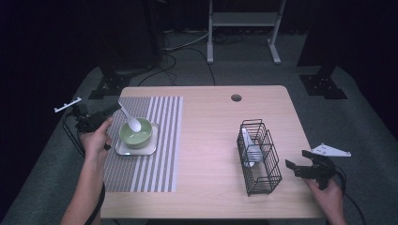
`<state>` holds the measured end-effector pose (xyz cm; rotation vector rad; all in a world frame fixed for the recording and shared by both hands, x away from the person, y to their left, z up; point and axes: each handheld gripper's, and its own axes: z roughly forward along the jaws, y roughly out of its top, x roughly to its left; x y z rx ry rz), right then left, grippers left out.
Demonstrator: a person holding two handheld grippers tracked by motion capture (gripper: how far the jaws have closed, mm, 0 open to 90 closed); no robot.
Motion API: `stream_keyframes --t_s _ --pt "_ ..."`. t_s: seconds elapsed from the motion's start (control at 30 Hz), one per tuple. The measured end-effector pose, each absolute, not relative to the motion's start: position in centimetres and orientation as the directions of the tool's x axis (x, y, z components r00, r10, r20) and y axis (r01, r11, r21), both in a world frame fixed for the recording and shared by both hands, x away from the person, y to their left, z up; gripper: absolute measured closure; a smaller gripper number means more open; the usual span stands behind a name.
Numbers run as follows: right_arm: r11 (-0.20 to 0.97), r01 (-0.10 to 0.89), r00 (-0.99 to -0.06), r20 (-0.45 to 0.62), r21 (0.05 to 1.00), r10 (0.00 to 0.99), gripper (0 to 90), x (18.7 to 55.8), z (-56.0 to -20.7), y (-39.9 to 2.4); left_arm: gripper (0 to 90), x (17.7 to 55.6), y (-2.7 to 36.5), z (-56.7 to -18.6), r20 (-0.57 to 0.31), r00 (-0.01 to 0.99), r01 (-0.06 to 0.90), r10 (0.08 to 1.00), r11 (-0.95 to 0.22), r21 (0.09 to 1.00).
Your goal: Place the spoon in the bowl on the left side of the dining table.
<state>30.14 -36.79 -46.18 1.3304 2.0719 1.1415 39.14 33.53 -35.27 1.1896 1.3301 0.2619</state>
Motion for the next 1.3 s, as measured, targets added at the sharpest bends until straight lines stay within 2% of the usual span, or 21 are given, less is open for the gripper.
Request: stream_keyframes --t_s 1.3 --pt "0.217 0.553 -0.463 0.080 0.804 0.883 13.3 30.8 -46.7 -36.4 85.5 39.0 35.3 -41.4 -0.642 0.227 0.501 0.732 0.478 0.722"
